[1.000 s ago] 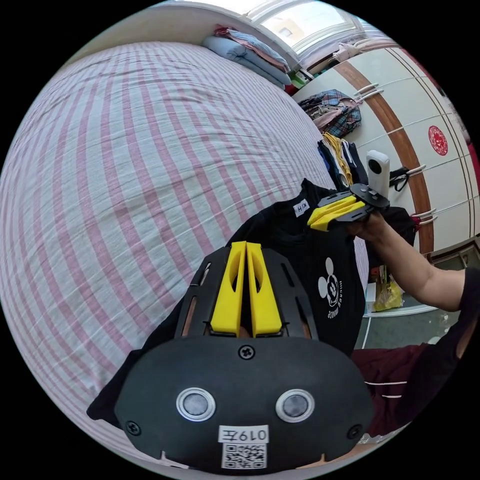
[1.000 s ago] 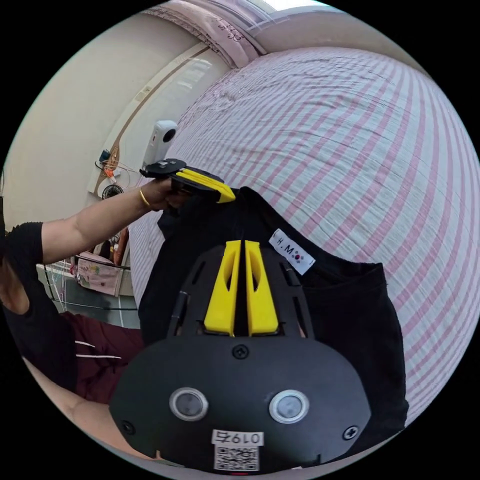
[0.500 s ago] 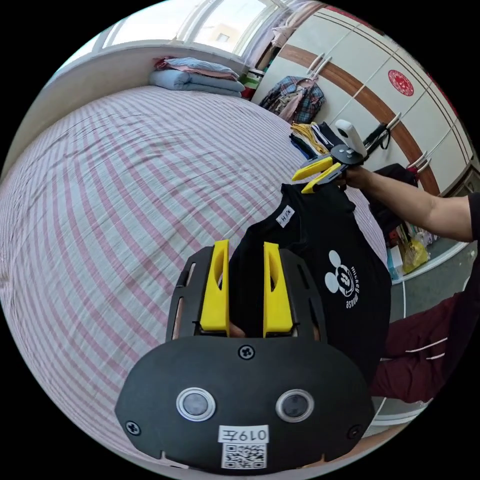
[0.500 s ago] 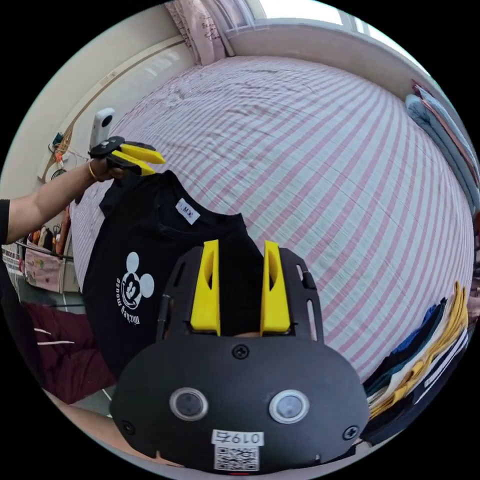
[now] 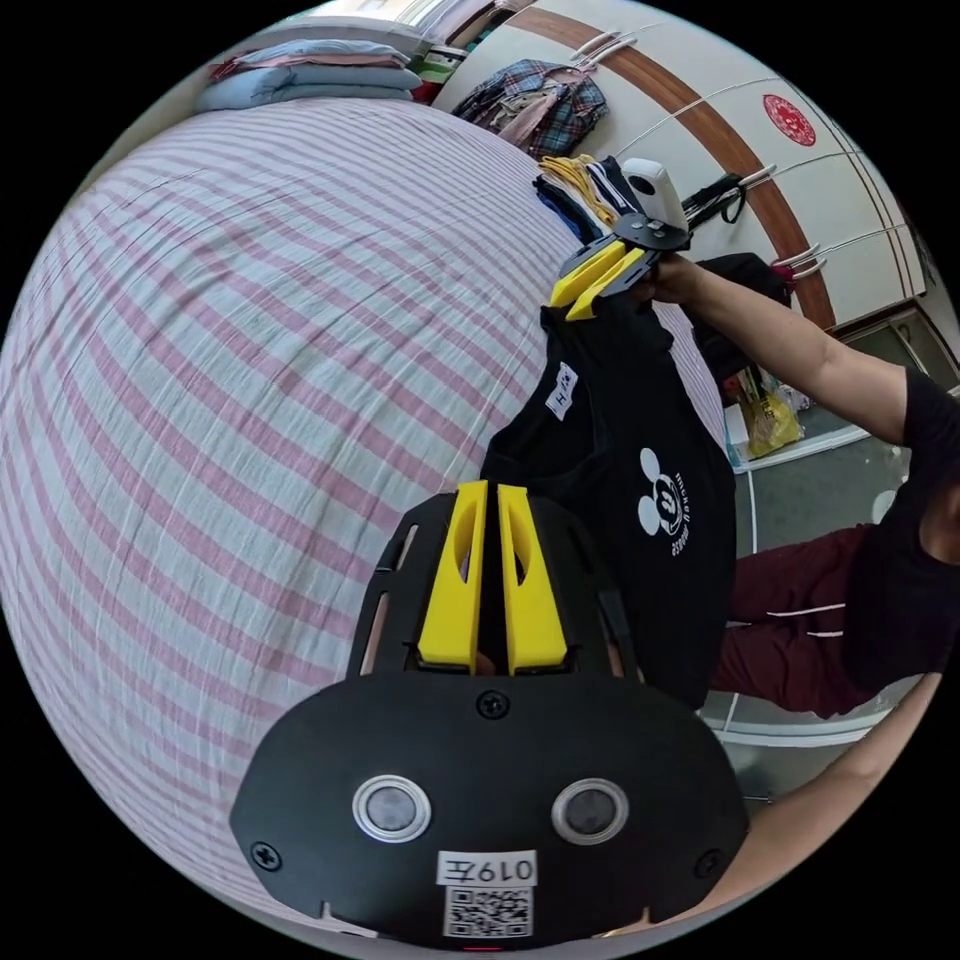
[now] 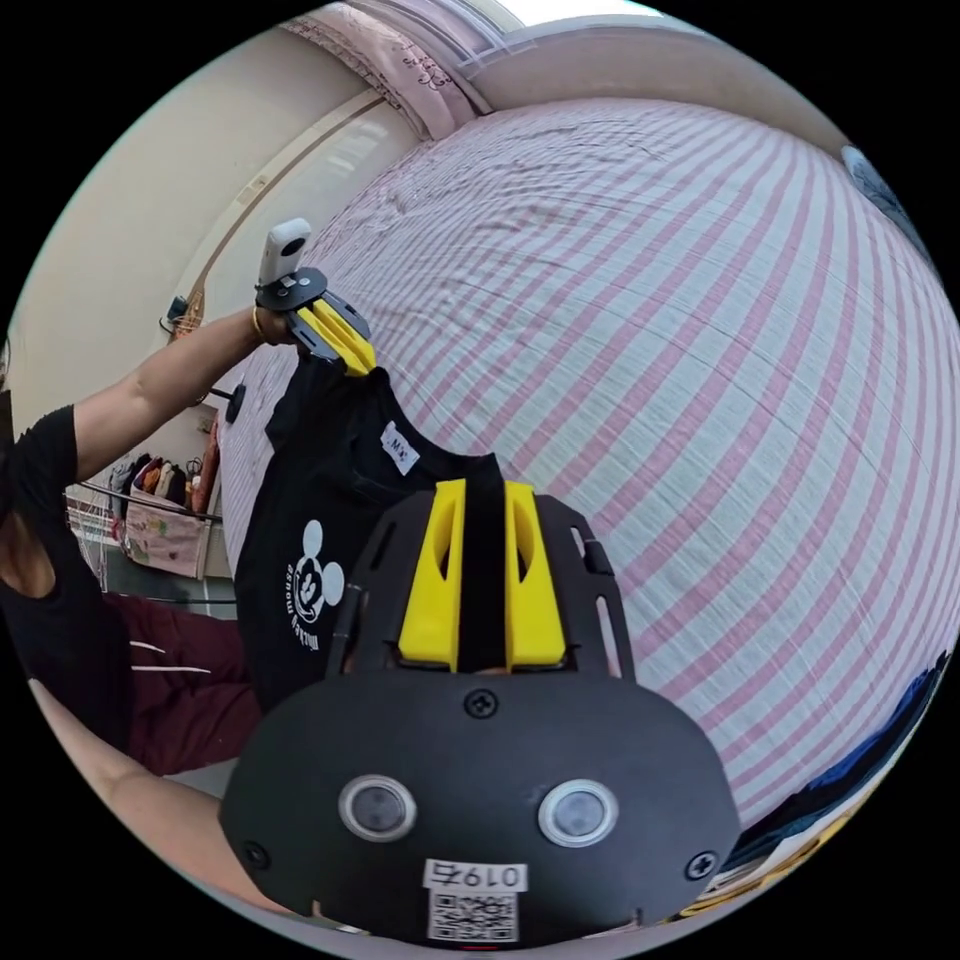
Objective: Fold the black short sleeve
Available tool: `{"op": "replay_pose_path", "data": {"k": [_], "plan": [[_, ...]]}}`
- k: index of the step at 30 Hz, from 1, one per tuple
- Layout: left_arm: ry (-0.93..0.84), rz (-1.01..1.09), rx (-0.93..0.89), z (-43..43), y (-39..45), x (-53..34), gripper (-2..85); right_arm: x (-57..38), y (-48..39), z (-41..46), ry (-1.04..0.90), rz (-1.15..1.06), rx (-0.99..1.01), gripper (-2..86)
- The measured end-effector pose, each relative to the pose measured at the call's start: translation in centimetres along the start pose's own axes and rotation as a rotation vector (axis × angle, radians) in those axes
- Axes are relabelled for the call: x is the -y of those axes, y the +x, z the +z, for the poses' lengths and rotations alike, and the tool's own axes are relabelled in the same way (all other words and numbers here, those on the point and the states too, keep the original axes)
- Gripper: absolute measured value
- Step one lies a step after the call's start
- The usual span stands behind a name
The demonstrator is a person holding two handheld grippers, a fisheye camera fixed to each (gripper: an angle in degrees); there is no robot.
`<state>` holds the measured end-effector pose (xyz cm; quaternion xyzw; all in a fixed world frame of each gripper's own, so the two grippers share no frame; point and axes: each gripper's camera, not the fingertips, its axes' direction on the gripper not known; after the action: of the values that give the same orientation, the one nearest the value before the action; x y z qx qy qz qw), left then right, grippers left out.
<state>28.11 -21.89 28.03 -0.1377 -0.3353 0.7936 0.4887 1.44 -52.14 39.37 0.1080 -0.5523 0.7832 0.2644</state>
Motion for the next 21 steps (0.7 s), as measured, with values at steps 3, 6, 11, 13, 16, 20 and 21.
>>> {"op": "replay_pose_path", "data": {"k": [3,6,11,13,16,20,21], "plan": [[0.003,-0.016,-0.027,0.1,-0.4,0.3,2.4,0.1,-0.2,-0.6,-0.004,0.007,-0.007,5.2],[0.063,-0.044,-0.074,-0.7,-1.1,-0.2,2.8,-0.2,-0.4,-1.5,0.005,0.007,-0.004,2.5],[0.044,-0.008,-0.03,-0.9,-0.4,0.4,6.8,-0.4,-1.3,-2.3,0.012,0.009,-0.024,1.2],[-0.018,0.011,0.008,-0.1,-0.1,1.1,7.2,-0.5,-1.6,-2.6,0.019,0.02,-0.025,0.9],[-0.064,0.02,0.016,0.7,-0.1,2.0,6.7,-0.5,-1.8,-3.1,0.028,0.036,-0.014,0.8],[-0.023,-0.007,-0.091,0.8,-1.0,2.4,3.7,-0.7,-1.8,-3.9,0.041,0.052,0.019,0.7],[-0.023,-0.01,-0.107,0.9,-1.1,2.4,3.3,-0.7,-1.9,-4.0,0.044,0.058,0.026,0.6]]}}
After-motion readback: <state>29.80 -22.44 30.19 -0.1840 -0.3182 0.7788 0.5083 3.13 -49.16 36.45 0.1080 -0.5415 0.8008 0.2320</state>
